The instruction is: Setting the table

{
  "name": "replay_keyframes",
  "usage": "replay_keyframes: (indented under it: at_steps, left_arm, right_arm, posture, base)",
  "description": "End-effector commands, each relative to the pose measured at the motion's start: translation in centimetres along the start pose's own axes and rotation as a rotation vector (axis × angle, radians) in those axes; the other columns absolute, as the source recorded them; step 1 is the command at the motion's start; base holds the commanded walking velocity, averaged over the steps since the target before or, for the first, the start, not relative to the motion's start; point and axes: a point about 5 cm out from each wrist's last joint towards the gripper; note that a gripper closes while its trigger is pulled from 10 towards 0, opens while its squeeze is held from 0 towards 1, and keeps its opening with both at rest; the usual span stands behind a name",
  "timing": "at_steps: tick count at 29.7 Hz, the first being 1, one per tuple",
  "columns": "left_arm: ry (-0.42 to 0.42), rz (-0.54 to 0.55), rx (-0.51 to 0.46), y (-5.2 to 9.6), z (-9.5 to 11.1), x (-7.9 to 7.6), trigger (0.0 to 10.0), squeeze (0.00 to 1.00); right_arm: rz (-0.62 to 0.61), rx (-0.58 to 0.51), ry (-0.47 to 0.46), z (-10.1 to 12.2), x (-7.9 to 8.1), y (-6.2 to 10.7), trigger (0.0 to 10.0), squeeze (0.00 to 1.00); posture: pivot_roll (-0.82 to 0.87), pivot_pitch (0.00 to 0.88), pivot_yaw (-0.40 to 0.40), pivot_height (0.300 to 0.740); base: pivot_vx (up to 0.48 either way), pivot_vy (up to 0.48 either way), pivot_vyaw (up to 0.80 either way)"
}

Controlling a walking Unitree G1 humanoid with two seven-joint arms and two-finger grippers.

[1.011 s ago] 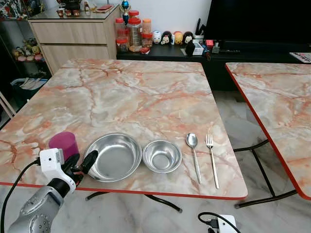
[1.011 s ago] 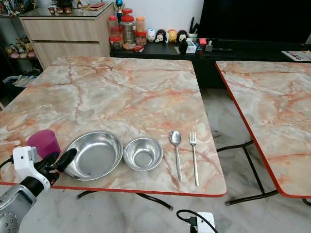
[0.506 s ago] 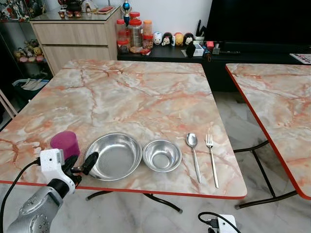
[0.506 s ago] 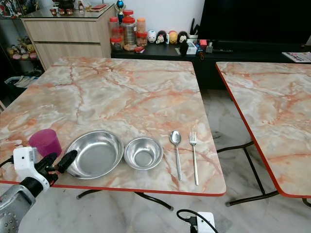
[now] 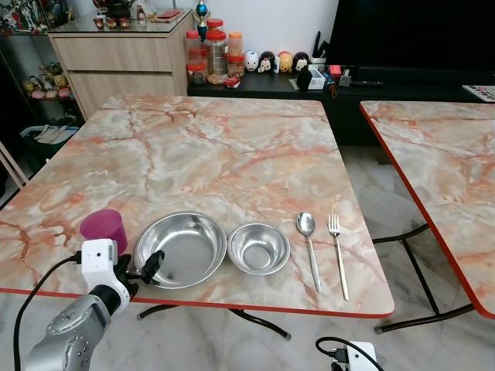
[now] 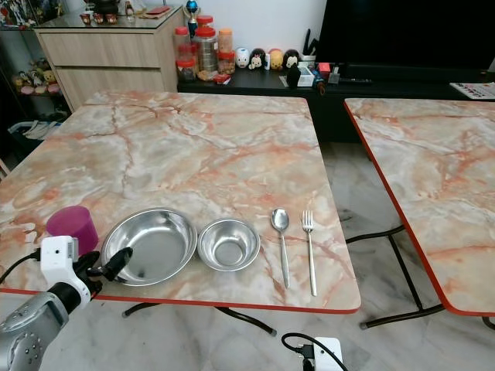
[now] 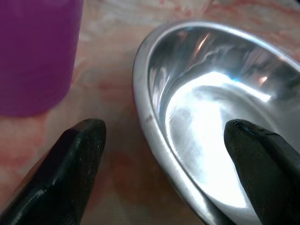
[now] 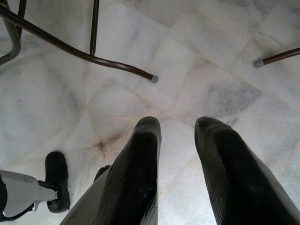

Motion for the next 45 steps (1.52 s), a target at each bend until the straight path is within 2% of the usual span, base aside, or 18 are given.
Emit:
replay_keyframes:
  at_steps: [1,5,6,7,39,45]
  left_arm:
    - [-0.013,0.036,0.042,-0.4,-0.2,0.2,10.0,0.00]
    - [-0.013,0.052,0.056,-0.5,-0.2,0.5,10.0,0.00]
    - [-0.014,0.059,0.061,-0.5,-0.1,0.6,8.3,0.00]
    - [-0.012,0.058,0.058,-0.4,0.0,0.7,0.0,0.00]
    - [0.000,0.077,0.034,0.5,1.0,1.5,0.0,0.00]
    - [-0.003,0.000,0.008,0.5,1.0,0.6,0.0,0.00]
  right_arm:
    - [-0.007,-0.009,-0.018,0.3,0.0,-0.1,10.0,0.00]
    - [-0.006,-0.008,-0.020,0.3,0.1,-0.1,10.0,0.00]
    - [-0.006,-0.007,-0.021,0.2,0.1,-0.1,10.0,0.00]
    - [-0.006,-0.006,-0.022,0.2,0.1,-0.1,10.0,0.00]
    - [0.009,-0.008,-0.009,0.6,0.3,-0.3,10.0,0.00]
    - [0.012,-0.012,-0.006,0.9,0.3,-0.3,10.0,0.00]
  posture:
    - [0.05,0.000,-0.009,0.740]
    - [0.05,0.000,-0.005,0.740]
    - [0.05,0.000,-0.004,0.740]
    - [0.05,0.000,-0.004,0.740]
    - [0.06,0.000,-0.015,0.740]
    - [0.07,0.000,-0.020,0.740]
  base:
    - [0.000,0.000,0.00]
    - [0.000,0.000,0.00]
    - [0.000,0.000,0.00]
    - [0.000,0.000,0.00]
    - [0.000,0.000,0.00]
    - [0.000,0.000,0.00]
Point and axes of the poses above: a point about 5 cm out from each wrist's last joint towards the gripper, its own y axis pointing back from the gripper into the wrist, its own z axis along the axis of the wrist's last joint, x = y × z, and after that the axes turned 11 degrees about y, right-handed
